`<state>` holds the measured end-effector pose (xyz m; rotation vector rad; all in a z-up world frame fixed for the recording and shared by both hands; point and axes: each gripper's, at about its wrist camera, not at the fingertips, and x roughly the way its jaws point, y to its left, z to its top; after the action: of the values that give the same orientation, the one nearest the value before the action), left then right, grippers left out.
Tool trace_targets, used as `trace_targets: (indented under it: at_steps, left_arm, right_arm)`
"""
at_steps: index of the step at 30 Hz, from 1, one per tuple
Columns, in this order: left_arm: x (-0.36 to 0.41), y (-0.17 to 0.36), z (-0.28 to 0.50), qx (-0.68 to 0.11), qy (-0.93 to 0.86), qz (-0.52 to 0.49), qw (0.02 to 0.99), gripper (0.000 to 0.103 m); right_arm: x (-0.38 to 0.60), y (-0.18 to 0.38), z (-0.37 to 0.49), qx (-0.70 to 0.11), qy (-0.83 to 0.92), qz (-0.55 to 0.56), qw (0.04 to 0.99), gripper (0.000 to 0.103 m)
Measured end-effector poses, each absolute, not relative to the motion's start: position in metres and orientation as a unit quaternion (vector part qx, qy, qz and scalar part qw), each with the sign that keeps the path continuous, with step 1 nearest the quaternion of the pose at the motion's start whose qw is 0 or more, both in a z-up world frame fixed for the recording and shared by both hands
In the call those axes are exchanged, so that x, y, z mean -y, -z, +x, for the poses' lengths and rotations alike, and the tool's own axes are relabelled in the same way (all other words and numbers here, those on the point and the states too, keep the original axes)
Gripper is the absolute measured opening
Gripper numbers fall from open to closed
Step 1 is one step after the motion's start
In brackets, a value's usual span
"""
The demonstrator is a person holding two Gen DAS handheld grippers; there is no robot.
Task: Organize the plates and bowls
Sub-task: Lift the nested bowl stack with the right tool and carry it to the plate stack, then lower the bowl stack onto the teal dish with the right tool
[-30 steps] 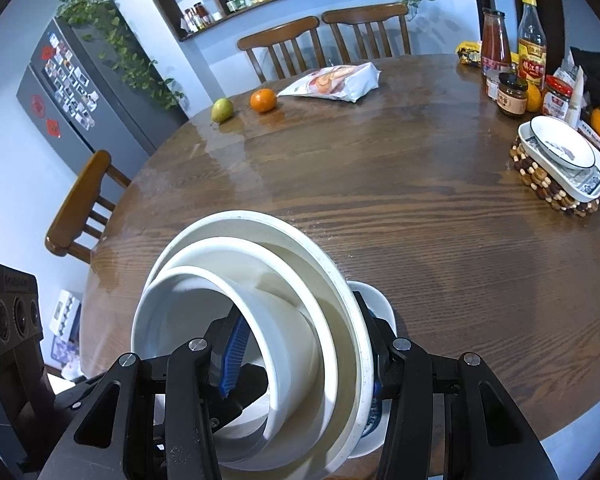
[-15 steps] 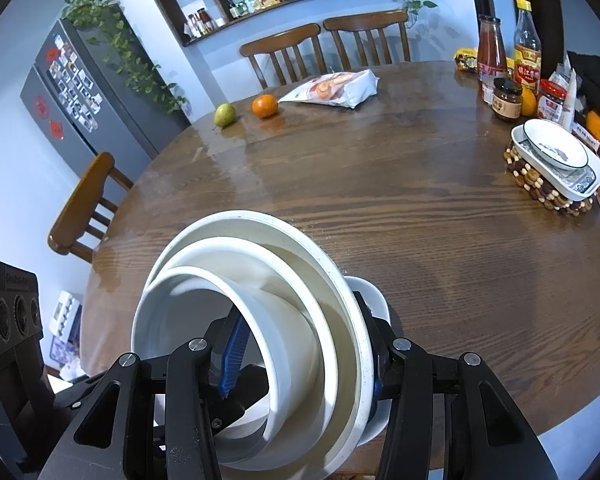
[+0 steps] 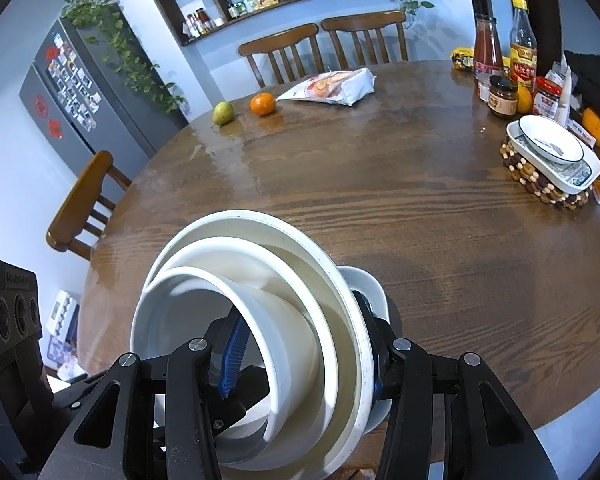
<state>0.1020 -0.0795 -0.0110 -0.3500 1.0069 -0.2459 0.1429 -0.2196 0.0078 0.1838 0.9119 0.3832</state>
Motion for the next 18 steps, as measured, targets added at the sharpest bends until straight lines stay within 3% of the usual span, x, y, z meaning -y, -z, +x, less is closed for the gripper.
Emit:
trace_targets:
  at_steps: [18]
  left_arm:
    - [0.086, 0.024, 0.107, -0.498, 0.116, -0.164, 0.844, 0.062]
  right_arm:
    - [0.224, 0.006, 0.143, -0.451, -0.179, 0.09, 0.87, 0.051]
